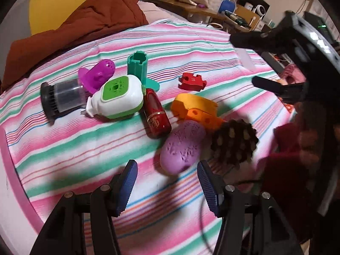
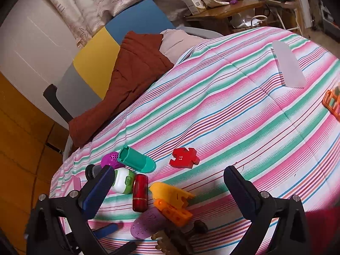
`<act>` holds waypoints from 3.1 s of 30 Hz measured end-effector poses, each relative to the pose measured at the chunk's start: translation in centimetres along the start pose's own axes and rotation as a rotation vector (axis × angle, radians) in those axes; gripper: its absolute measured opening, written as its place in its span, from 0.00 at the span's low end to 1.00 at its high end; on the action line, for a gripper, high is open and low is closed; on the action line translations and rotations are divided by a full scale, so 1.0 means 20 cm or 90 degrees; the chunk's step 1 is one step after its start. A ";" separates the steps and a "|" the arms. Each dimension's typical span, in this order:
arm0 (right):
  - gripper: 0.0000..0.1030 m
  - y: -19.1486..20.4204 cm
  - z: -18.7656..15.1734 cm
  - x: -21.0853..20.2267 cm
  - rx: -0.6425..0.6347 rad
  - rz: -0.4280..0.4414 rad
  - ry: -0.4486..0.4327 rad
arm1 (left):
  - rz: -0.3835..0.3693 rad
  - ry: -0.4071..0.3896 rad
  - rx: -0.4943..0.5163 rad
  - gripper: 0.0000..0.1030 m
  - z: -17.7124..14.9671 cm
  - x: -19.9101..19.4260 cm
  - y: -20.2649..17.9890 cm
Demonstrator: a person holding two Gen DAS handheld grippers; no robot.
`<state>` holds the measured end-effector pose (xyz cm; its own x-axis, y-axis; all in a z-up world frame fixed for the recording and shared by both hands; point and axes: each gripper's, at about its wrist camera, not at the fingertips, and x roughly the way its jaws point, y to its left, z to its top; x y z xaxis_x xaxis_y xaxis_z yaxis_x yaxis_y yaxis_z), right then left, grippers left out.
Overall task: Organize rigid objects
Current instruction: 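Grasp the purple oval soap with left tool while right tool grasps brown spiky ball, then carry the purple soap into the white tray and open the left tool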
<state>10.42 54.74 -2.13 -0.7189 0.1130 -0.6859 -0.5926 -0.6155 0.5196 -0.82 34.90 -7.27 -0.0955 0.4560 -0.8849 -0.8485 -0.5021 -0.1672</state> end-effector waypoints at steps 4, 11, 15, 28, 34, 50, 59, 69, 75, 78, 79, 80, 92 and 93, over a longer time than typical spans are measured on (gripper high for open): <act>1.00 0.00 0.00 0.01 0.002 0.001 0.007 | -0.016 0.029 -0.018 0.58 0.05 0.08 -0.01; 1.00 0.01 0.00 0.02 -0.009 -0.002 0.015 | -0.032 0.032 -0.015 0.52 0.10 0.17 -0.06; 1.00 0.00 0.00 0.03 -0.010 -0.006 0.019 | -0.046 0.013 -0.024 0.43 0.06 0.14 -0.03; 1.00 0.05 -0.10 0.20 -0.043 -0.012 0.155 | -0.042 -0.050 -0.118 0.43 -0.34 -0.09 0.16; 1.00 0.07 -0.17 0.22 -0.068 -0.057 0.221 | -0.039 -0.043 -0.112 0.43 -0.31 -0.07 0.15; 0.78 0.15 -0.45 0.29 -0.215 -0.245 0.216 | -0.031 -0.074 -0.098 0.43 -0.29 -0.03 0.15; 0.88 0.04 -0.40 0.25 -0.123 -0.171 0.195 | -0.009 -0.090 -0.091 0.43 -0.34 -0.07 0.13; 0.71 0.04 -0.41 0.24 -0.187 -0.224 0.178 | -0.026 -0.138 -0.122 0.43 -0.41 -0.28 0.19; 0.71 0.09 -0.41 0.32 -0.214 -0.242 0.188 | -0.020 -0.209 -0.184 0.43 -0.42 -0.58 0.41; 0.70 0.09 -0.41 0.31 -0.224 -0.248 0.184 | 0.002 -0.225 -0.238 0.43 -0.44 -0.68 0.61; 0.70 0.08 -0.41 0.31 -0.226 -0.248 0.183 | 0.019 -0.232 -0.258 0.43 -0.44 -0.72 0.70; 0.70 0.10 -0.42 0.31 -0.227 -0.248 0.182 | 0.034 -0.234 -0.273 0.43 -0.45 -0.73 0.77; 0.70 0.09 -0.44 0.26 -0.238 -0.248 0.179 | 0.181 -0.175 -0.457 0.43 -0.51 -0.56 1.57; 0.70 0.09 -0.44 0.26 -0.239 -0.248 0.179 | 0.192 -0.173 -0.461 0.43 -0.50 -0.54 1.60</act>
<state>8.81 47.39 -9.28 -0.3216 0.2060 -0.9242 -0.5868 -0.8094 0.0238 -21.69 6.54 -7.36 -0.4663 0.3410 -0.8163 -0.2300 -0.9377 -0.2603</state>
